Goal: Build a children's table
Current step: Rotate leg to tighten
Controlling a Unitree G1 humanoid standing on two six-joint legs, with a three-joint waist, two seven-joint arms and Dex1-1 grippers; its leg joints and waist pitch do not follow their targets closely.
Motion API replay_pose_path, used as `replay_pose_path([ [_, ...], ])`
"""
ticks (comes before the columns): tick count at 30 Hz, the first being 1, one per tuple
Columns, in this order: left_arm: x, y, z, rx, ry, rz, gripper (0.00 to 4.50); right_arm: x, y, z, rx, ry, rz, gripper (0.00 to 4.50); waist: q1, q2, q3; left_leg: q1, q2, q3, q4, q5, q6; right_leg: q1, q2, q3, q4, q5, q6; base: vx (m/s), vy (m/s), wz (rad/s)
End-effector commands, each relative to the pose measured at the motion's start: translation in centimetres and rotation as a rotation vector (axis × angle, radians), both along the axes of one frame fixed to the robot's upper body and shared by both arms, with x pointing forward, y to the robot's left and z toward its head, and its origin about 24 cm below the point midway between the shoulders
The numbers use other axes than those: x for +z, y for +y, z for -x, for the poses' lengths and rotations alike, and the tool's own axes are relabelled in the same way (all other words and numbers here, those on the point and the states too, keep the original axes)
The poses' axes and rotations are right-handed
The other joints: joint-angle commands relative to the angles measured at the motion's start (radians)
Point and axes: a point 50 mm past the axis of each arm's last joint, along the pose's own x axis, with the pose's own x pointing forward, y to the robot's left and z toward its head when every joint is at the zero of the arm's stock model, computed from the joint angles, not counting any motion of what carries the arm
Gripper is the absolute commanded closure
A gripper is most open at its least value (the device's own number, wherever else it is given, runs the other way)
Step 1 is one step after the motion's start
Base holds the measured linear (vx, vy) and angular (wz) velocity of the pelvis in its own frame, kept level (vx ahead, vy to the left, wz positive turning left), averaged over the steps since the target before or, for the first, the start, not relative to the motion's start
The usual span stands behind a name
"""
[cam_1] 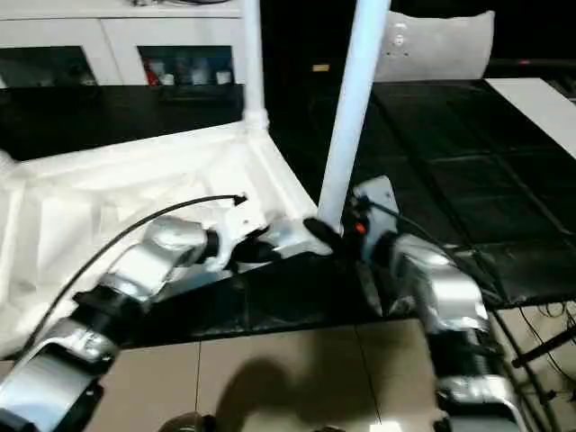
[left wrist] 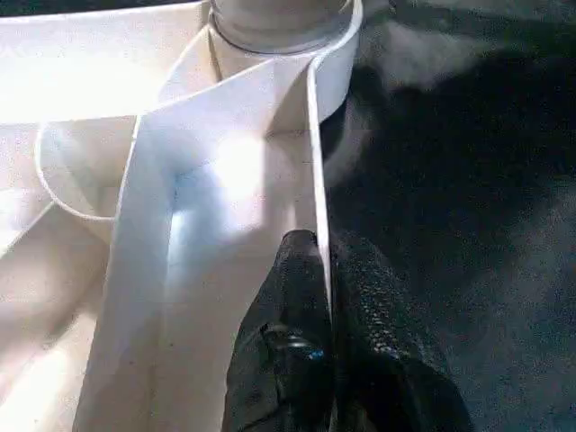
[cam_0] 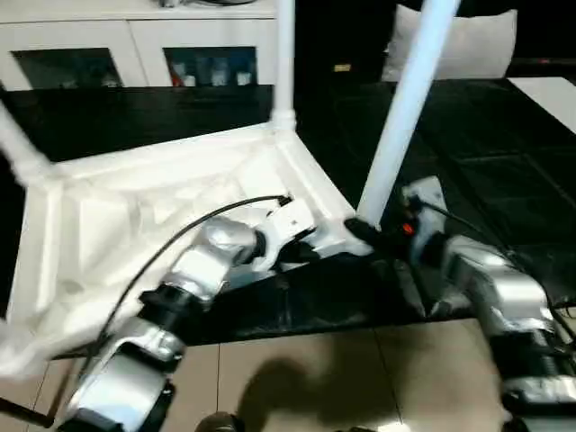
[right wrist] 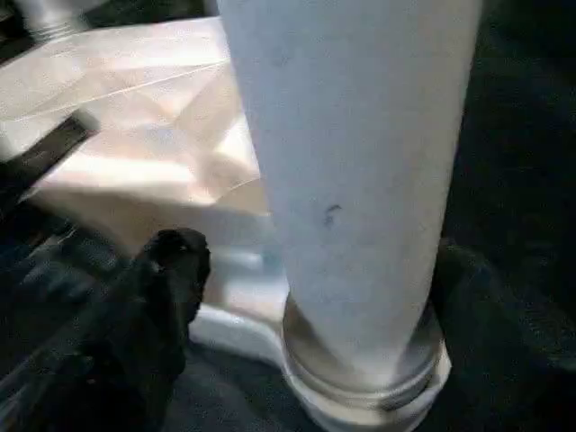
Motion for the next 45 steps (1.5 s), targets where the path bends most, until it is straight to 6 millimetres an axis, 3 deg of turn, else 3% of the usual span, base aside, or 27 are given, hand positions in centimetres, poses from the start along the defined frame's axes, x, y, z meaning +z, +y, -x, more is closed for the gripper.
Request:
replay_pose_path([
  [1,0.3,-0.3,0.8,-0.142,-0.003,-0.002,4.50,1.0,-0.1,0.5,0.102,-0.039,0.005,0.18,0.001,-0.004,-0.065,0.019,0.032,-0.007,-0.058,-0.198,0.060,0.052,-0.050,0.039,-0.075,-0.097,-0.222,0.000,0.000,0.00],
  [8,0.3,1.7,1.8,-0.350,0.015,-0.059,4.50,1.7,-1.4,2.2,0.354,-0.055,0.096,0.02,0.017,-0.002,-0.066,0.022,0.037,-0.005,-0.056,-0.204,0.063,0.051,-0.052,0.039,-0.071,-0.099,-0.236,0.000,0.000,0.00],
  [9,0.3,1.9,1.8,-0.361,0.019,-0.070,4.50,1.7,-1.5,2.4,0.381,-0.049,0.096,0.28,0.018,-0.003,-0.066,0.022,0.038,-0.005,-0.056,-0.202,0.065,0.051,-0.052,0.039,-0.070,-0.094,-0.238,0.000,0.000,0.00],
  [10,0.3,2.2,2.0,-0.385,0.026,-0.080,4.50,1.7,-1.4,2.7,0.423,-0.041,0.095,0.28,0.020,-0.013,-0.071,0.023,0.039,-0.003,-0.055,-0.199,0.069,0.052,-0.052,0.039,-0.068,-0.086,-0.241,0.000,0.000,0.00],
  [13,0.4,2.8,2.3,-0.449,0.049,-0.100,4.50,1.6,-1.3,3.4,0.526,-0.005,0.100,0.40,0.026,-0.007,-0.070,0.022,0.040,-0.004,-0.054,-0.189,0.075,0.050,-0.055,0.038,-0.064,-0.086,-0.249,0.000,0.000,0.00],
  [14,0.5,2.8,2.4,-0.467,0.051,-0.103,4.50,1.6,-1.3,3.5,0.549,-0.001,0.104,0.67,0.026,-0.009,-0.071,0.021,0.041,-0.005,-0.054,-0.188,0.074,0.050,-0.055,0.037,-0.064,-0.091,-0.253,0.000,0.000,0.00],
  [20,0.6,3.0,2.6,-0.527,0.055,-0.118,4.50,1.3,-1.0,3.9,0.619,0.014,0.108,0.97,0.029,-0.012,-0.072,0.022,0.041,-0.004,-0.053,-0.203,0.061,0.050,-0.057,0.039,-0.066,-0.133,-0.247,0.000,0.000,0.00],
  [25,0.6,3.1,2.6,-0.538,0.053,-0.120,4.50,0.9,-0.5,4.2,0.654,0.031,0.091,1.41,0.039,-0.010,-0.076,0.022,0.041,-0.003,-0.049,-0.178,0.067,0.049,-0.056,0.039,-0.059,-0.088,-0.255,0.000,0.000,0.00],
  [39,0.2,2.4,2.6,-0.443,0.074,-0.037,4.50,-0.2,0.0,4.5,0.618,0.083,-0.002,2.47,0.045,-0.011,-0.074,0.021,0.039,-0.004,-0.048,-0.181,0.062,0.050,-0.056,0.039,-0.059,-0.103,-0.251,0.000,0.000,0.00],
  [41,0.2,1.9,2.5,-0.394,0.081,-0.009,4.50,-0.8,0.2,4.2,0.549,0.103,-0.015,2.48,0.044,-0.012,-0.073,0.021,0.039,-0.004,-0.049,-0.194,0.058,0.049,-0.056,0.039,-0.062,-0.129,-0.247,0.000,0.000,0.00],
  [44,0.2,0.5,2.0,-0.262,0.098,0.022,4.50,-1.9,1.3,2.2,0.292,0.110,0.008,2.49,0.032,-0.012,-0.058,0.025,0.035,-0.009,-0.059,-0.290,0.013,0.040,-0.059,0.040,-0.080,-0.322,-0.208,0.000,0.000,0.00],
  [45,0.2,0.2,1.8,-0.238,0.101,0.025,4.50,-2.1,1.5,1.8,0.243,0.115,0.013,2.50,0.026,-0.013,-0.058,0.024,0.035,-0.009,-0.060,-0.302,0.000,0.040,-0.059,0.041,-0.080,-0.346,-0.200,0.000,0.000,0.00],
])
